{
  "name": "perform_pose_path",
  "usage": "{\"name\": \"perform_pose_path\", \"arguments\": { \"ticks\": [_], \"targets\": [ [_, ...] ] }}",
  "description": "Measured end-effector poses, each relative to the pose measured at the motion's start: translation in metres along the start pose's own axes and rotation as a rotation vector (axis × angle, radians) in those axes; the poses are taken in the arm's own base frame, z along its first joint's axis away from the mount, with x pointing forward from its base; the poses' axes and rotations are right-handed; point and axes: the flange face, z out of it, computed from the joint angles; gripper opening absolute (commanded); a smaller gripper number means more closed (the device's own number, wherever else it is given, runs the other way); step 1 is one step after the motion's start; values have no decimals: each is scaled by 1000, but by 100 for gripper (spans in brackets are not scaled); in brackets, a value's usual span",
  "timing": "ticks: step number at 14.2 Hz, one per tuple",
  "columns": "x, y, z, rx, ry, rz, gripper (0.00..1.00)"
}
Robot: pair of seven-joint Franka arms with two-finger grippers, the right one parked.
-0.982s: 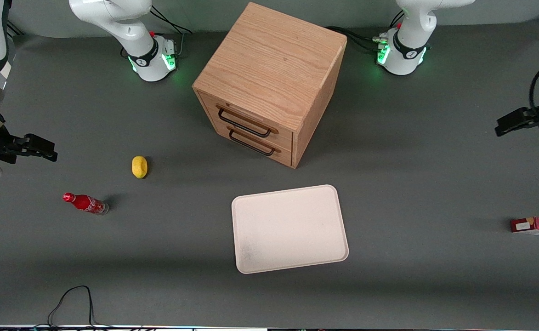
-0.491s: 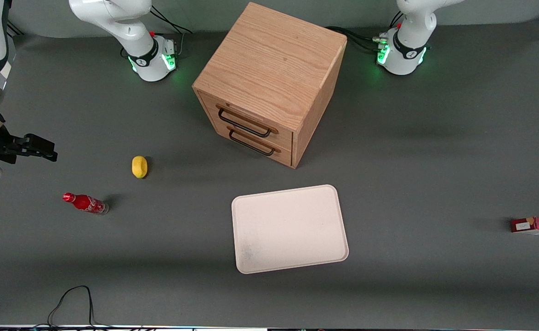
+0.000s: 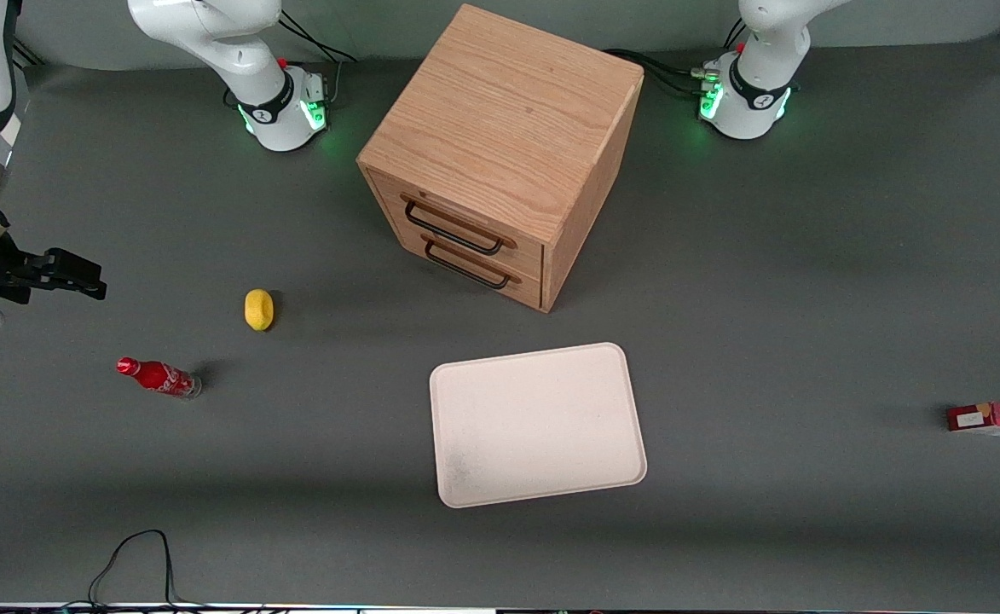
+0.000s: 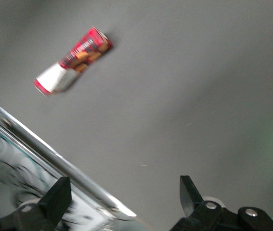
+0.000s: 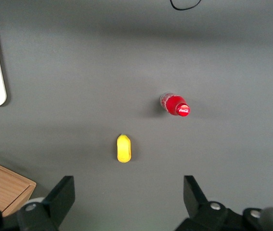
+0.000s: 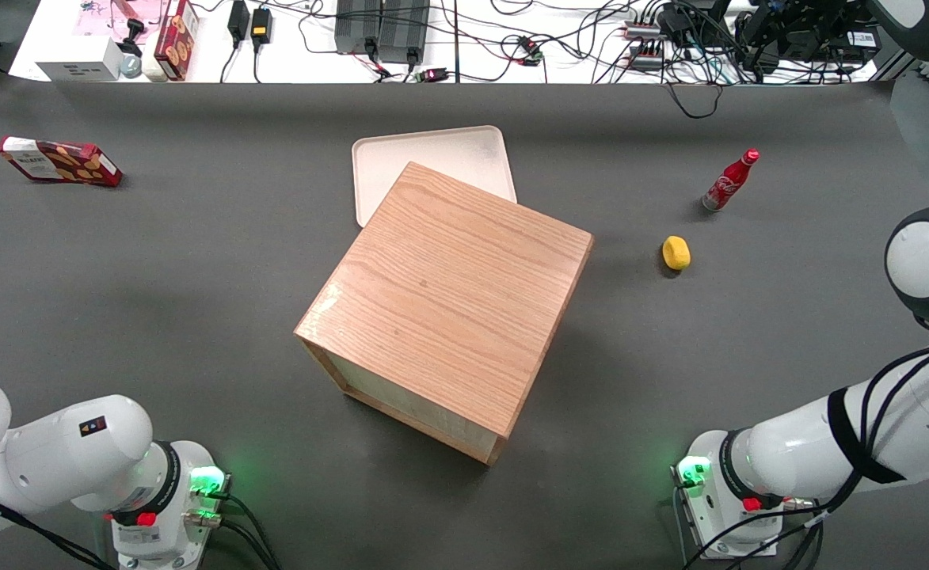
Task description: Place red cookie box on tray
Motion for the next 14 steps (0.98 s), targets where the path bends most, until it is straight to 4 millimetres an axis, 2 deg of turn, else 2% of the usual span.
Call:
{"name": "perform_pose_path", "arguments": {
  "ticks": [3, 7, 10, 14],
  "targets": [
    [0, -21, 14, 25, 6, 274, 100],
    [20, -58, 48, 33, 51, 602, 100],
    [22, -77, 74, 43, 88, 676, 100],
    [26, -92, 103, 64, 100, 740, 100]
  ]
}}
